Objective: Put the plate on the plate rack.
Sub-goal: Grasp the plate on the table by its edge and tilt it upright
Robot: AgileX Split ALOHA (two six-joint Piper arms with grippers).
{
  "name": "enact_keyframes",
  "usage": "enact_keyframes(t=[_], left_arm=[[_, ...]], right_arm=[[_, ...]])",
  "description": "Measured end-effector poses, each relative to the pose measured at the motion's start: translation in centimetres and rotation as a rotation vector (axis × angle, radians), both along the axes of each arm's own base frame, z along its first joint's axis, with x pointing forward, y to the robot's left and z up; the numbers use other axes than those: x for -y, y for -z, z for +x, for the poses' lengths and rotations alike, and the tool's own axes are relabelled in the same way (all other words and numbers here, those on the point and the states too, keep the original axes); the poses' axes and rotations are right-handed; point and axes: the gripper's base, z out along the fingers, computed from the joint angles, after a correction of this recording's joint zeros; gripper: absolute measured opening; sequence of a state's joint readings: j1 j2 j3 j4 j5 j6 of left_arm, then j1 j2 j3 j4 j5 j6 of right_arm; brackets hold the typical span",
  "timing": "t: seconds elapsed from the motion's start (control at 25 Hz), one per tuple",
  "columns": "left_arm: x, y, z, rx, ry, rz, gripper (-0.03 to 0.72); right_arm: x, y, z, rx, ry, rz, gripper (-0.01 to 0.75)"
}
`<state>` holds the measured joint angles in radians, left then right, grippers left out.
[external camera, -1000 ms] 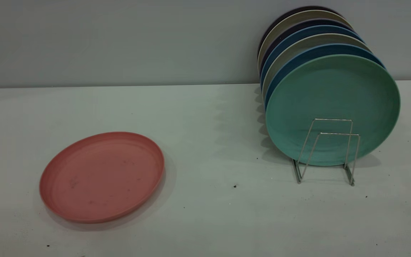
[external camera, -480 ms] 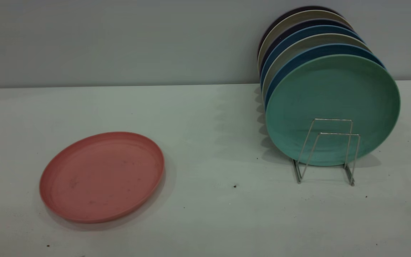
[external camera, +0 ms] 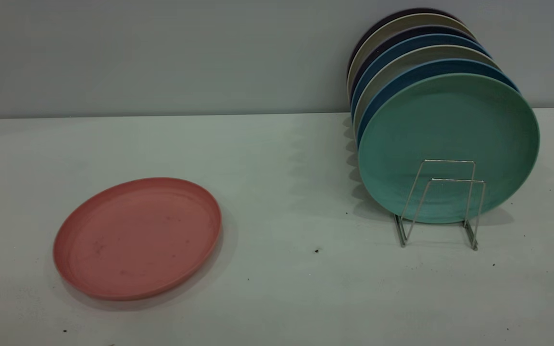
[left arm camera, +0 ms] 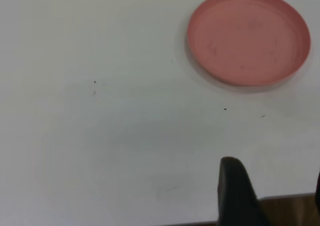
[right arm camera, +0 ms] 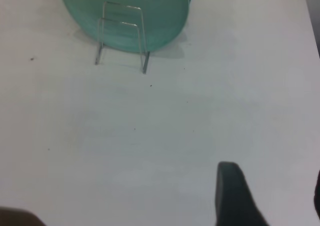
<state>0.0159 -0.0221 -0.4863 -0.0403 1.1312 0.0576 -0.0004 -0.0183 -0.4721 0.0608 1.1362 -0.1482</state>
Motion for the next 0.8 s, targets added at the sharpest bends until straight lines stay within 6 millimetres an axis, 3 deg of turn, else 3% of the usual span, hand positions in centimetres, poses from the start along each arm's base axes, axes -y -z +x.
enact_keyframes(t=[0.44,0.56,0.68,0.8], left_arm=[[0.0,-0.1,0.0,0.004,0.002,0.002,0.42],[0.0,-0.9,0.3,0.084,0.007,0.015,0.42],[0.0,-1.7,0.9,0.184,-0.006,0.0,0.42],[-0.1,-2.1,2.0,0.174,-0.022,-0.022,0.42]], right_arm=[[-0.1,0.0,0.0,0.001,-0.006,0.009,0.399],[-0.4,-0.5,0.0,0.029,-0.029,0.047,0.399],[-0.7,-0.9,0.8,0.01,-0.042,0.076,0.399],[-1.0,-1.2,2.4,-0.047,-0.056,0.107,0.399]])
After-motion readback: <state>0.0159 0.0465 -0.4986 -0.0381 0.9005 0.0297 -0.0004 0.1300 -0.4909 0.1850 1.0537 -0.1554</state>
